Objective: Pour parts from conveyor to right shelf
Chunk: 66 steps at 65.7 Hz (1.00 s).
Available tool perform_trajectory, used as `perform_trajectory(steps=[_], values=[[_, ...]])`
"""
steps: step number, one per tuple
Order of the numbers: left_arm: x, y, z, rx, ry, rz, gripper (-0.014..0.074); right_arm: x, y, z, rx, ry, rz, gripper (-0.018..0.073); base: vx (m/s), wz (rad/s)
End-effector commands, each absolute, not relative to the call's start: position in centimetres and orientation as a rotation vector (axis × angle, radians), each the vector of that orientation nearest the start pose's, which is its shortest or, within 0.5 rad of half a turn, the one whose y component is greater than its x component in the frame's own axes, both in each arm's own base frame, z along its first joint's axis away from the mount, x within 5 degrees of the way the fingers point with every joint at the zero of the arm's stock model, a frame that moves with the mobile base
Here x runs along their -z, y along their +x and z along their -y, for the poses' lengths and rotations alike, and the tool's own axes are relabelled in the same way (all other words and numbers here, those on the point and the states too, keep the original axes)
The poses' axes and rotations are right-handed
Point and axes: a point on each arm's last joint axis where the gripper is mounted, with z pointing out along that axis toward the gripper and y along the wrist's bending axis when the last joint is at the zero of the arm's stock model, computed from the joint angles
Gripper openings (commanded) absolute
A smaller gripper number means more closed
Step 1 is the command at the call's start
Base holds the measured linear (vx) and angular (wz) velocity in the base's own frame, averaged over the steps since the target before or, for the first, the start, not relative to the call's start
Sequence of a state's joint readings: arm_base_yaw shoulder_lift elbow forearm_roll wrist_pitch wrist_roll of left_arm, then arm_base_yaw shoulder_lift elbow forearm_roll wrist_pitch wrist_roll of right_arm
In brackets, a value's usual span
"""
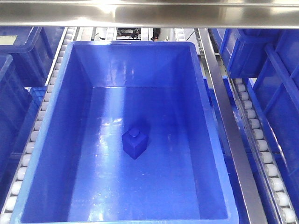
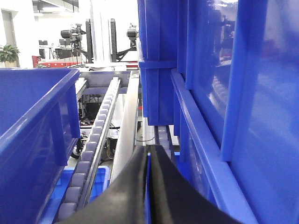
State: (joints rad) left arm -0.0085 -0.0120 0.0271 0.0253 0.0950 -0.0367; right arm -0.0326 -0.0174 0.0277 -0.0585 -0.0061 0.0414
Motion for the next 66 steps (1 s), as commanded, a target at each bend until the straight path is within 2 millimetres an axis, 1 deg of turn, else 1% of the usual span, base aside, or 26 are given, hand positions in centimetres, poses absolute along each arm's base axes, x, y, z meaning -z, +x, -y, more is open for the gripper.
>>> perform_trajectory(steps=[1,66], values=[[-20.98,5.47,0.07,0.031,-0.009,-1.491,-0.0006,-21.0,5.5,0.15,0.049,0.003,-1.408,-0.0009,0.0,0.0],[-20.98,5.47,0.07,0.031,-0.009,-1.491,-0.0006,-20.98,5.51,0.16,0.047,0.006,-1.411,-0.0009,0.0,0.0]])
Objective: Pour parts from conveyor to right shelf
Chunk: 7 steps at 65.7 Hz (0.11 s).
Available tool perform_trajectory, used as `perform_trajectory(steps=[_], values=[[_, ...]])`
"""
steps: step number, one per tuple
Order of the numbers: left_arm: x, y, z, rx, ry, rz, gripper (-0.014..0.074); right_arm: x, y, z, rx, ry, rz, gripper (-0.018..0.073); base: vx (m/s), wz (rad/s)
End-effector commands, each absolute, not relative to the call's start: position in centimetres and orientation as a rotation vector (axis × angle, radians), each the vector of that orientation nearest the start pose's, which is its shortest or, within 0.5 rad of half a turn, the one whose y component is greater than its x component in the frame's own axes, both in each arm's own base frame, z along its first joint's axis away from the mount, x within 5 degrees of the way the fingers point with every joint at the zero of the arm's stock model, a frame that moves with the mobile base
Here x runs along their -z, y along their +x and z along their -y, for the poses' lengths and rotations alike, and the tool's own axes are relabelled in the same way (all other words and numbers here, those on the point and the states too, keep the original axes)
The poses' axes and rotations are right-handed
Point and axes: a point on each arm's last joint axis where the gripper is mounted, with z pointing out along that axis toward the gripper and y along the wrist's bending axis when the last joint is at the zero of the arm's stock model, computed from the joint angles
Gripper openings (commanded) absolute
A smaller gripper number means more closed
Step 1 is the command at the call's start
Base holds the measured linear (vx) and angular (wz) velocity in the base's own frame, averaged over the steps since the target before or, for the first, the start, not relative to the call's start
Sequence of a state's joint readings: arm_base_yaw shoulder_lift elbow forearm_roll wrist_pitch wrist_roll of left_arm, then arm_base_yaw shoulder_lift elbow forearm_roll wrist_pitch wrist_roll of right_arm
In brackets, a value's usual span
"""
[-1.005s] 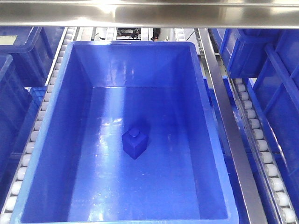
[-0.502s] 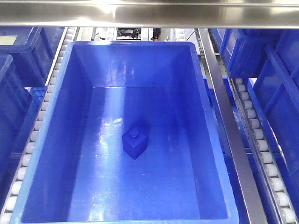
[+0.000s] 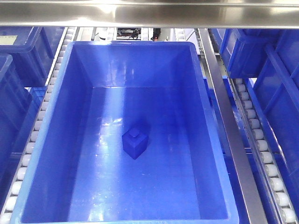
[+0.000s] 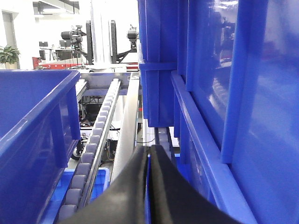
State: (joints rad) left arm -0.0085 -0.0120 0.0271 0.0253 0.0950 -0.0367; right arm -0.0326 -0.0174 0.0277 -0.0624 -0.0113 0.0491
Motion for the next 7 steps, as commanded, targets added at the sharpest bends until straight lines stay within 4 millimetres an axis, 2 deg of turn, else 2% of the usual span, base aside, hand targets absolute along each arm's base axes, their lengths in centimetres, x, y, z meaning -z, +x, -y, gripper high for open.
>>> perform_trajectory(steps=[1,7], values=[[-20.98,5.47,0.07,0.031,-0.009,-1.491,-0.0006,-20.98,5.51,0.16,0.047,0.006,-1.411,-0.0009,0.0,0.0],[-20.98,5.47,0.07,0.031,-0.009,-1.491,-0.0006,-20.98,5.51,0.16,0.047,0.006,-1.411,-0.0009,0.0,0.0]])
